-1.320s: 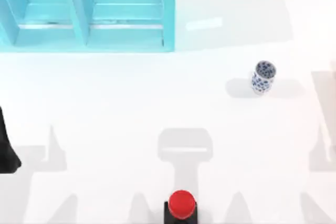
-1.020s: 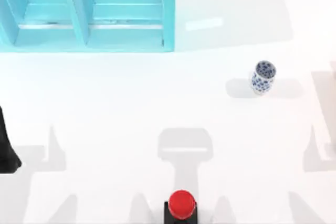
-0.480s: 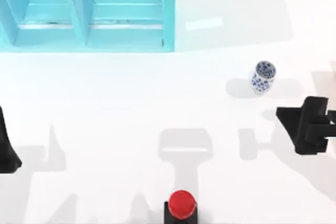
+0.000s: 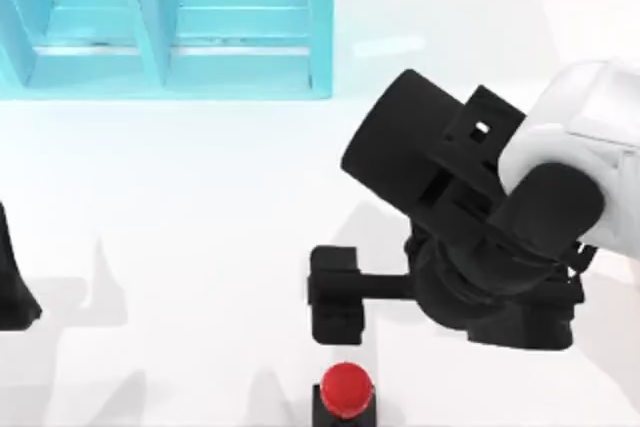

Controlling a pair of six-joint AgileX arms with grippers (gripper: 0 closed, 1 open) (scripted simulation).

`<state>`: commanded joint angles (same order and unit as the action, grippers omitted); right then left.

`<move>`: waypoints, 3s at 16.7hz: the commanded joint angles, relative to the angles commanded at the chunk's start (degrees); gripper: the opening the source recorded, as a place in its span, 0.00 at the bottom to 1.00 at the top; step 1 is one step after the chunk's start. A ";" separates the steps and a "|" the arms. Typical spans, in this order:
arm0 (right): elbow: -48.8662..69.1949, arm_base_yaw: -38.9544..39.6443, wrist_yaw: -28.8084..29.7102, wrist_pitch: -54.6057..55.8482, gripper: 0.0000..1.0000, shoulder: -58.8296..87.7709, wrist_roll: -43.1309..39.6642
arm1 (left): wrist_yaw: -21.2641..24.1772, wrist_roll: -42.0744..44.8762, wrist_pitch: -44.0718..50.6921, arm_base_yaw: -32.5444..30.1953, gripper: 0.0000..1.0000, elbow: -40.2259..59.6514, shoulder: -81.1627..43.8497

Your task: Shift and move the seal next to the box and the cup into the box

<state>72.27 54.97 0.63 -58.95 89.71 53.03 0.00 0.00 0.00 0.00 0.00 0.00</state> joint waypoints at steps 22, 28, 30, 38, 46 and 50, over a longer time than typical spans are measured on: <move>5.96 5.54 -0.58 3.35 1.00 22.66 8.40 | 0.00 0.00 0.00 0.00 1.00 0.00 0.00; 4.80 5.57 -0.57 4.59 0.92 23.03 8.43 | 0.00 0.00 0.00 0.00 1.00 0.00 0.00; 4.80 5.57 -0.57 4.59 0.77 23.03 8.43 | 0.00 0.00 0.00 0.00 1.00 0.00 0.00; 4.80 5.57 -0.57 4.59 0.17 23.03 8.43 | 0.00 0.00 0.00 0.00 1.00 0.00 0.00; 4.80 5.57 -0.57 4.59 0.00 23.03 8.43 | 0.00 0.00 0.00 0.00 1.00 0.00 0.00; 4.74 5.36 -0.56 4.42 0.00 22.74 8.35 | 0.00 0.00 0.00 0.00 1.00 0.00 0.00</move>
<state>77.01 60.33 0.06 -54.53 112.44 61.39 0.00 0.00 0.00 0.00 0.00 0.00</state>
